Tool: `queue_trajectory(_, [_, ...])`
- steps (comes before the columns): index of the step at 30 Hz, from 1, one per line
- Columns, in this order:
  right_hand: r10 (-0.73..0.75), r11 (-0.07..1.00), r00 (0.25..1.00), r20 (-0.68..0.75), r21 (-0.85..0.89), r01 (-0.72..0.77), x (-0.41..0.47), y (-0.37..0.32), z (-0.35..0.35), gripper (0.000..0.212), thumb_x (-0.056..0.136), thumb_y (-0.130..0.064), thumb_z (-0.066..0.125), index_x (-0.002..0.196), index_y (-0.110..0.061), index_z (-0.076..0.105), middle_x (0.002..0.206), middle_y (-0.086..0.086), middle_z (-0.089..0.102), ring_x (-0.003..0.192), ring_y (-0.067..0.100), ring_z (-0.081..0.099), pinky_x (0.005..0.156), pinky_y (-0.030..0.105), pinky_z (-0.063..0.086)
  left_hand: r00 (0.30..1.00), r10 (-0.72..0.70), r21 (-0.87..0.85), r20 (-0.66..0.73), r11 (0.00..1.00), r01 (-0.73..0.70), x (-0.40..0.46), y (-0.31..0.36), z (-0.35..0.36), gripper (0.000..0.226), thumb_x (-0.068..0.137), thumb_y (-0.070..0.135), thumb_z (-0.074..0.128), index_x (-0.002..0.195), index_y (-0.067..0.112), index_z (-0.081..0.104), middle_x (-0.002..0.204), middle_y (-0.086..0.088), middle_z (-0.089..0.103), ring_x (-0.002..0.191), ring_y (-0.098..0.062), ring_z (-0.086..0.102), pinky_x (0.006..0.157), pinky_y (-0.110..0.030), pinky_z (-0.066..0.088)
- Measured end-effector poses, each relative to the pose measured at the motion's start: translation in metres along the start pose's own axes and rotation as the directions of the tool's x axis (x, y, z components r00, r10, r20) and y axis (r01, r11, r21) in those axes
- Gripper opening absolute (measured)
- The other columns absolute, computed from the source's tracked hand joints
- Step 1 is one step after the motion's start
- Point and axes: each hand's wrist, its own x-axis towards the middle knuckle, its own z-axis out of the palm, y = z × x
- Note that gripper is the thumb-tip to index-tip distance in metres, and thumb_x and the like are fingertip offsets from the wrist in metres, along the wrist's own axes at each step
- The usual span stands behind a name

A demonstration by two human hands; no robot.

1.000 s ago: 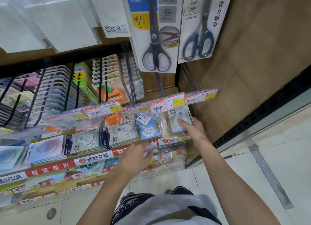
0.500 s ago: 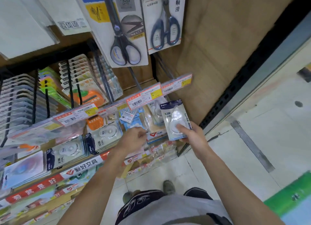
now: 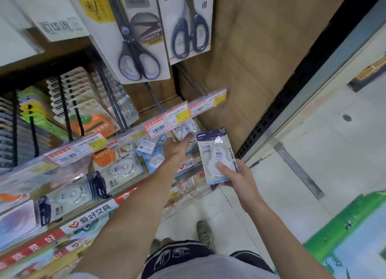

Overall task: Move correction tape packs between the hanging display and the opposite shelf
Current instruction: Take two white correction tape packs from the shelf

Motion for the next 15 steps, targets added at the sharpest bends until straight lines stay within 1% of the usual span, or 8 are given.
queue_trajectory(2, [-0.009, 1.000, 1.000, -0.005, -0.003, 0.009, -0.001, -0.002, 0.000, 0.034, 0.091, -0.022, 0.073, 0.122, -0.011, 0.065, 0.109, 0.007, 0.076, 0.097, 0.027, 0.074, 0.084, 0.045, 0.061, 1.000, 0.004, -0.029, -0.010, 1.000, -0.004, 0.020, -0.004, 0.007, 0.092, 0.059, 0.076, 0.077, 0.126, 0.017, 0.056, 0.134, -0.006, 0.061, 0.118, -0.030, 0.062, 0.100, -0.046, 0.053])
queue_trajectory(4, [-0.012, 1.000, 1.000, -0.013, 0.003, 0.012, -0.002, -0.003, 0.001, 0.034, 0.091, -0.023, 0.073, 0.122, -0.012, 0.065, 0.109, 0.007, 0.076, 0.096, 0.025, 0.074, 0.078, 0.040, 0.062, 0.999, -0.010, -0.042, -0.038, 0.999, 0.008, 0.067, -0.026, 0.020, 0.091, 0.036, 0.085, 0.076, 0.099, 0.023, 0.055, 0.118, -0.004, 0.070, 0.107, -0.027, 0.067, 0.091, -0.047, 0.058])
queue_trajectory(5, [-0.011, 1.000, 1.000, -0.017, 0.010, 0.011, -0.003, -0.004, 0.001, 0.034, 0.091, -0.023, 0.074, 0.122, -0.011, 0.065, 0.109, 0.006, 0.076, 0.095, 0.024, 0.074, 0.072, 0.035, 0.061, 0.999, -0.018, -0.036, -0.036, 0.999, 0.017, 0.070, -0.027, 0.021, 0.088, 0.034, 0.084, 0.076, 0.093, 0.022, 0.054, 0.112, -0.004, 0.072, 0.103, -0.029, 0.069, 0.087, -0.047, 0.060])
queue_trajectory(6, [-0.009, 1.000, 1.000, -0.019, 0.020, 0.009, -0.003, -0.004, 0.002, 0.034, 0.091, -0.022, 0.074, 0.121, -0.011, 0.065, 0.108, 0.005, 0.076, 0.093, 0.022, 0.075, 0.068, 0.029, 0.059, 1.000, -0.016, -0.040, -0.025, 0.999, 0.015, 0.062, -0.024, 0.018, 0.080, 0.043, 0.080, 0.079, 0.090, 0.021, 0.052, 0.109, -0.006, 0.073, 0.102, -0.032, 0.070, 0.085, -0.048, 0.061])
queue_trajectory(7, [-0.007, 1.000, 1.000, -0.021, 0.027, 0.007, -0.004, -0.005, 0.002, 0.034, 0.091, -0.022, 0.074, 0.121, -0.010, 0.065, 0.107, 0.005, 0.076, 0.092, 0.020, 0.075, 0.067, 0.024, 0.057, 1.000, -0.002, -0.035, -0.025, 0.999, 0.001, 0.048, -0.018, 0.014, 0.066, 0.058, 0.070, 0.082, 0.090, 0.023, 0.050, 0.108, -0.010, 0.073, 0.103, -0.035, 0.070, 0.085, -0.049, 0.061])
queue_trajectory(9, [-0.003, 0.999, 1.000, -0.022, 0.032, 0.003, -0.004, -0.006, 0.003, 0.034, 0.090, -0.022, 0.074, 0.121, -0.010, 0.065, 0.107, 0.005, 0.076, 0.090, 0.019, 0.075, 0.065, 0.022, 0.056, 0.999, 0.023, -0.029, -0.036, 0.999, -0.024, 0.013, -0.003, 0.005, 0.044, 0.077, 0.052, 0.081, 0.095, 0.021, 0.055, 0.107, -0.015, 0.074, 0.105, -0.037, 0.069, 0.087, -0.047, 0.060])
queue_trajectory(12, [-0.002, 1.000, 1.000, -0.022, 0.028, 0.003, -0.004, -0.005, 0.003, 0.035, 0.091, -0.022, 0.074, 0.122, -0.010, 0.065, 0.107, 0.005, 0.076, 0.090, 0.020, 0.075, 0.064, 0.022, 0.056, 0.999, 0.013, -0.120, -0.044, 0.993, -0.018, 0.004, -0.001, 0.003, 0.032, 0.081, 0.035, 0.083, 0.097, 0.017, 0.062, 0.108, -0.012, 0.073, 0.104, -0.038, 0.070, 0.087, -0.046, 0.058])
queue_trajectory(15, [0.004, 0.999, 1.000, -0.019, 0.033, -0.003, -0.003, -0.005, 0.003, 0.034, 0.091, -0.022, 0.073, 0.122, -0.010, 0.065, 0.106, 0.006, 0.076, 0.089, 0.019, 0.075, 0.064, 0.022, 0.056, 0.998, -0.026, -0.180, -0.058, 0.983, 0.015, 0.005, -0.003, 0.003, 0.034, 0.078, 0.031, 0.086, 0.084, 0.022, 0.054, 0.109, -0.006, 0.070, 0.101, -0.030, 0.071, 0.090, -0.042, 0.059])
